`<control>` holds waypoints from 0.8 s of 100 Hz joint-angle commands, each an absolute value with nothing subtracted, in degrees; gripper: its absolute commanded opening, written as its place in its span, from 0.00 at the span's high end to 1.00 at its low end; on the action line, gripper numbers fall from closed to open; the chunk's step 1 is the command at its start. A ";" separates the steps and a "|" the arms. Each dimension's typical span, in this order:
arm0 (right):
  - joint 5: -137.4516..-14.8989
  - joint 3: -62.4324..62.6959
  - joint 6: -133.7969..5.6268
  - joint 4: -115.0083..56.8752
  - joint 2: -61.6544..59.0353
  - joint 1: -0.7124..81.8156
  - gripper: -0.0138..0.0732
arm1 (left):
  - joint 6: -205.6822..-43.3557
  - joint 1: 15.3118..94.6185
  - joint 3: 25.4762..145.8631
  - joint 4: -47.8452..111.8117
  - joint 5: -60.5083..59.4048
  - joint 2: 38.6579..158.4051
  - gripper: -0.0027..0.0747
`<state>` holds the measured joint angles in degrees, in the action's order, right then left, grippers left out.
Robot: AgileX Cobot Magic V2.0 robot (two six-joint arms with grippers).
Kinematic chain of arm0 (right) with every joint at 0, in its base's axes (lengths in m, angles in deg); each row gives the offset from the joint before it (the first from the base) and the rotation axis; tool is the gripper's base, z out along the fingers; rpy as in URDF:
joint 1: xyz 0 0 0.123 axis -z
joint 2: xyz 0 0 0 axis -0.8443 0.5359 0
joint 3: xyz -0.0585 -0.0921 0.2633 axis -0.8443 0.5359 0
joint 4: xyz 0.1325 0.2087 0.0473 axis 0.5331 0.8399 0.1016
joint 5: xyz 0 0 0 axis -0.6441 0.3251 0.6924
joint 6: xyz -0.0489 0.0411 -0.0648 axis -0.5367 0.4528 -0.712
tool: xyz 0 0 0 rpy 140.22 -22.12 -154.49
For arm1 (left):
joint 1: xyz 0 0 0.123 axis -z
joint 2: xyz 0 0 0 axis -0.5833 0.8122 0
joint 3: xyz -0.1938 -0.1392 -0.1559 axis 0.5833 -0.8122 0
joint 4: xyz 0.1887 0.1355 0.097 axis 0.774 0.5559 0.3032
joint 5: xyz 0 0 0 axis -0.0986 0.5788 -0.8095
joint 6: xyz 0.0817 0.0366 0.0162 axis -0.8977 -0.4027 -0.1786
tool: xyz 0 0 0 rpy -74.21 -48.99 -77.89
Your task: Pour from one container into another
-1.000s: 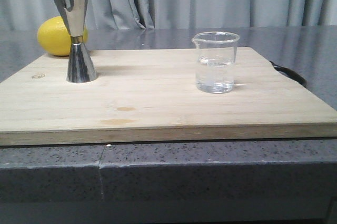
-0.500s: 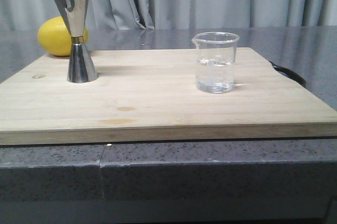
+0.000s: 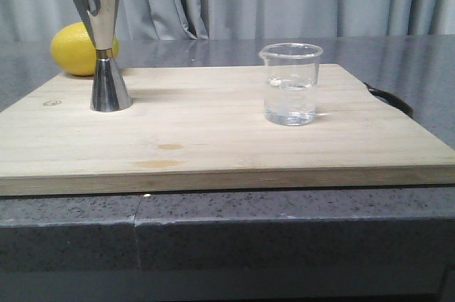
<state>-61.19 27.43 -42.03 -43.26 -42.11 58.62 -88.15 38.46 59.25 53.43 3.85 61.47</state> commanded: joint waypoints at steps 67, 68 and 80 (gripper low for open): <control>-67.50 25.49 -42.33 -44.10 -40.82 58.92 0.37 | -87.88 38.37 61.18 53.45 -0.72 62.41 0.27; -67.50 25.49 -42.33 -44.10 -40.82 58.92 0.35 | -87.88 38.37 61.18 53.45 -0.72 62.41 0.24; -67.50 25.49 -42.33 -44.10 -40.82 58.92 0.29 | -87.88 38.37 61.18 53.45 -0.72 62.41 0.17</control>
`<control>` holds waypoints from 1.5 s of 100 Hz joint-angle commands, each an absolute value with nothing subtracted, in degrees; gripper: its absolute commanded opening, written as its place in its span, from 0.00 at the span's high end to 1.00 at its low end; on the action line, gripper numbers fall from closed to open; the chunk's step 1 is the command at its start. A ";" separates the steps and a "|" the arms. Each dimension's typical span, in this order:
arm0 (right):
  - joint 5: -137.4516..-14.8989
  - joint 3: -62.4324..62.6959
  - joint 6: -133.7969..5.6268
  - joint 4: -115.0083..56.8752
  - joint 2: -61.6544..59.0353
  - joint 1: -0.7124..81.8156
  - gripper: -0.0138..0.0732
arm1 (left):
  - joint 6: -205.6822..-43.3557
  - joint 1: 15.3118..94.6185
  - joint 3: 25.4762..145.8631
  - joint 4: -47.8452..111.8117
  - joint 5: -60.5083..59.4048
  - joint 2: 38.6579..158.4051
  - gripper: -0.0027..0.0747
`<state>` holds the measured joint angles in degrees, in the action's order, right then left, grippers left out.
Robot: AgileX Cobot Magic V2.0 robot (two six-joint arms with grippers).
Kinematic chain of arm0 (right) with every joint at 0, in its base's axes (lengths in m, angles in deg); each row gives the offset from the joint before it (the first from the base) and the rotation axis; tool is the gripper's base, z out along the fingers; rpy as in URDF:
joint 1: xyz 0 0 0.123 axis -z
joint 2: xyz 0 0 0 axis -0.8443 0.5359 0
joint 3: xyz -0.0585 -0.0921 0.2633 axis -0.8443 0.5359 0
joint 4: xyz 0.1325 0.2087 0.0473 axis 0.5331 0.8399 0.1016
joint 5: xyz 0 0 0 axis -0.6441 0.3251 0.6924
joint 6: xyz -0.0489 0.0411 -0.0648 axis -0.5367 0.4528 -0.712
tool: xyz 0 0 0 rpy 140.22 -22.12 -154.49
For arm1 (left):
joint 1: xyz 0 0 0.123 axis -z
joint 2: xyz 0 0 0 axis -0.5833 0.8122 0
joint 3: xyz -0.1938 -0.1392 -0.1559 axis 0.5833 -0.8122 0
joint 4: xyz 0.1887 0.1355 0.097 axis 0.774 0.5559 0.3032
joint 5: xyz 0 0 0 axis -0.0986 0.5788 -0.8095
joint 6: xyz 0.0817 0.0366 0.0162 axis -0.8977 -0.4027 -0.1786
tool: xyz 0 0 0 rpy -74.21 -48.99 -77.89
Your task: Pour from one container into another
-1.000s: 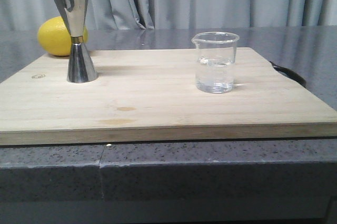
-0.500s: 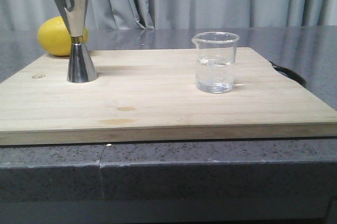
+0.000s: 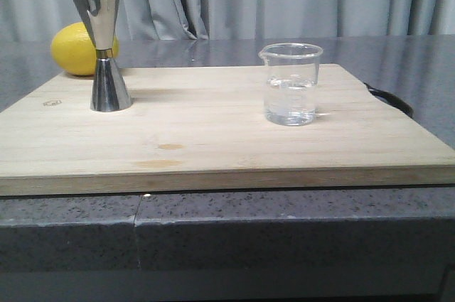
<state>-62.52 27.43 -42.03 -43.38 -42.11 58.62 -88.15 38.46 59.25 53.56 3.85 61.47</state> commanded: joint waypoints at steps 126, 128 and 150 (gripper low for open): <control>-56.73 19.93 -42.33 -41.77 -28.81 58.92 0.15 | -91.94 38.37 74.60 48.16 26.16 90.98 0.26; -56.83 19.93 -42.33 -41.77 -28.81 58.92 0.15 | -93.11 38.37 74.79 46.85 26.74 91.95 0.26; -57.12 19.93 -42.33 -41.77 -28.81 58.92 0.15 | -109.74 38.37 78.88 30.97 30.24 100.61 0.26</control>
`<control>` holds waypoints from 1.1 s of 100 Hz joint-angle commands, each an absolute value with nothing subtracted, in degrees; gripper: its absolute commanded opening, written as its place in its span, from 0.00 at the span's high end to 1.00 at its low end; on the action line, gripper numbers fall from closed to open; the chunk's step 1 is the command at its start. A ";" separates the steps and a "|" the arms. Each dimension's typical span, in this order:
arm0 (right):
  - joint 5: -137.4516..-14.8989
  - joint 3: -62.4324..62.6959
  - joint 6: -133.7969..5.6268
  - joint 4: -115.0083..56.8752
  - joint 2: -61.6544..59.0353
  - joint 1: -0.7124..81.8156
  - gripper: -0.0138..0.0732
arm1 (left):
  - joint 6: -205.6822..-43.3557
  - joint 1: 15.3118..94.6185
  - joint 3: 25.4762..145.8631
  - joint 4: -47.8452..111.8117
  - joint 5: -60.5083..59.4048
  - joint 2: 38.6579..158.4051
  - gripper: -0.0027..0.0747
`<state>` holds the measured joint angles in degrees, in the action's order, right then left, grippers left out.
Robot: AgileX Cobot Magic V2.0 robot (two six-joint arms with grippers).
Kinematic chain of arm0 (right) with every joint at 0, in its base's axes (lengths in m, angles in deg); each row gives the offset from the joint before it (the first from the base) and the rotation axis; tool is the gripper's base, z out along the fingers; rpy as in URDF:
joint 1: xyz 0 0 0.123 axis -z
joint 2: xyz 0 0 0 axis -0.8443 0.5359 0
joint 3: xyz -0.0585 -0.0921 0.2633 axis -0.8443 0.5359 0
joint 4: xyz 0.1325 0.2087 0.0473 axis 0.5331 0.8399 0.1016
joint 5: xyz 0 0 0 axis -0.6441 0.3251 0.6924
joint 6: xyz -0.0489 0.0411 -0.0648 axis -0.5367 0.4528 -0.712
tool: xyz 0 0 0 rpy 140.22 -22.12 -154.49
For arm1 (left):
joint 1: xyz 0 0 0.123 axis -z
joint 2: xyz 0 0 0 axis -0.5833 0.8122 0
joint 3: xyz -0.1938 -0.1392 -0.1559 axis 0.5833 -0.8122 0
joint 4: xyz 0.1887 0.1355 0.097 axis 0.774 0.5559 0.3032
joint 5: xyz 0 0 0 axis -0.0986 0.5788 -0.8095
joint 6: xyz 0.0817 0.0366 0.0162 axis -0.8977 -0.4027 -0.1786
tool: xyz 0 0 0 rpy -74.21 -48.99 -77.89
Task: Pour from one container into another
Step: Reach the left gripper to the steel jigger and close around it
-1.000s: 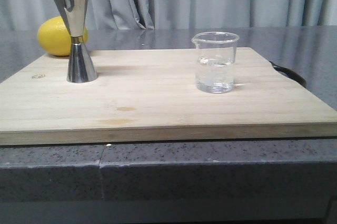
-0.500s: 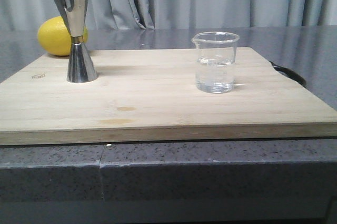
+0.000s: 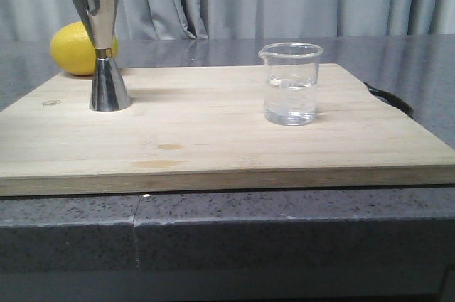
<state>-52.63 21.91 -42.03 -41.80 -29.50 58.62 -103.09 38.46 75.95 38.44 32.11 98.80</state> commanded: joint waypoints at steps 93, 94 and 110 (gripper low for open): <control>-57.25 19.93 -42.33 -41.77 -28.81 58.92 0.15 | -192.73 33.65 71.54 -28.36 44.25 121.09 0.26; -57.25 19.93 -42.33 -41.77 -28.81 58.92 0.15 | -193.41 33.65 71.54 -28.54 44.83 121.32 0.26; -57.25 19.93 -42.44 -41.77 -28.81 58.92 0.15 | -201.50 33.65 71.54 -35.12 50.84 126.72 0.26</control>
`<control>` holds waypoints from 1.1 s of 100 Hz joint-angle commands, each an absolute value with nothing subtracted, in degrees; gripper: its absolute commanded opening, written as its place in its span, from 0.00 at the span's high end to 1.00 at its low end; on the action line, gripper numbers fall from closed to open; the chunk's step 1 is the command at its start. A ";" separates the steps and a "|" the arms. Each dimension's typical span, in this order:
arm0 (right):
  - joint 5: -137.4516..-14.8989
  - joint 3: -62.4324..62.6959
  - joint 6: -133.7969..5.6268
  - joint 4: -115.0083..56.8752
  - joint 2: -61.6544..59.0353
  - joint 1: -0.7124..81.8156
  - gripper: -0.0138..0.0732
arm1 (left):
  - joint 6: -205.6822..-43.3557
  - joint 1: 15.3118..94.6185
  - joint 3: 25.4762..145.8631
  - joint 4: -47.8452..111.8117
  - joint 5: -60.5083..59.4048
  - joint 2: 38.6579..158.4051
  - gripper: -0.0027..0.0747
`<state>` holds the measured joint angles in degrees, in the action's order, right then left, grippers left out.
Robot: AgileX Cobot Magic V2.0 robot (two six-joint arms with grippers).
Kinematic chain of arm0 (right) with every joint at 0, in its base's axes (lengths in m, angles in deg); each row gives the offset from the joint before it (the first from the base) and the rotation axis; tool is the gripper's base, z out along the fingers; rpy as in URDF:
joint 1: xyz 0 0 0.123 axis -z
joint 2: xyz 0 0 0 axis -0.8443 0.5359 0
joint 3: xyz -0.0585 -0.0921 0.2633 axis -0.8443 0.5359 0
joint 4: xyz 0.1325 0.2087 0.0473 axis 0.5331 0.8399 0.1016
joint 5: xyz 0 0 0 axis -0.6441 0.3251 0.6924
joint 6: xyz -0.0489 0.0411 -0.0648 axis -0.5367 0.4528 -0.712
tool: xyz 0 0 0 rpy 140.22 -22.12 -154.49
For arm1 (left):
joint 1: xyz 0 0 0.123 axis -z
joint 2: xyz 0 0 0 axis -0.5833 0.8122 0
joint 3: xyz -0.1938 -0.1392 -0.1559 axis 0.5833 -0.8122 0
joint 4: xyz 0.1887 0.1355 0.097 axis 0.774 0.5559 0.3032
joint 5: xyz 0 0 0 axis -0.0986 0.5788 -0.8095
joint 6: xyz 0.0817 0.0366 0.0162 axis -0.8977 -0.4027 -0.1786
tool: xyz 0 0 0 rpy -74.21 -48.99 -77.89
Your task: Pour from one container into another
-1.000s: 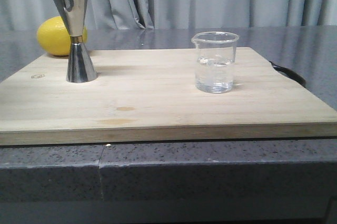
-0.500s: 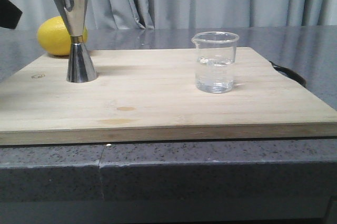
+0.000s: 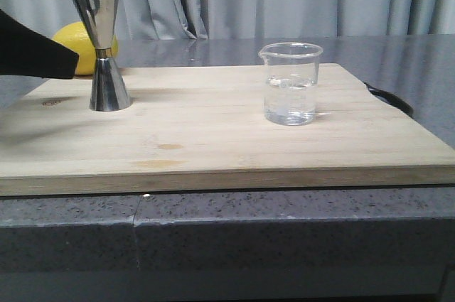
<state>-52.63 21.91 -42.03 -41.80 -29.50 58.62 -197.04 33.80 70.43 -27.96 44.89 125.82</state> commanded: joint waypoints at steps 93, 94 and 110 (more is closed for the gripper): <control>-57.25 19.93 -42.44 -41.77 -28.81 58.92 0.15 | -216.02 40.50 74.76 -48.64 58.65 134.41 0.28; -57.25 19.93 -42.44 -41.77 -28.81 58.92 0.15 | -216.02 40.50 74.91 -48.64 58.65 134.41 0.28; -57.25 19.93 -42.44 -41.77 -28.81 58.92 0.15 | -216.02 40.50 75.29 -48.64 58.65 134.41 0.34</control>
<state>-52.63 21.91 -42.03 -41.72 -29.50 58.62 -215.76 40.07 73.85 -43.38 52.74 136.15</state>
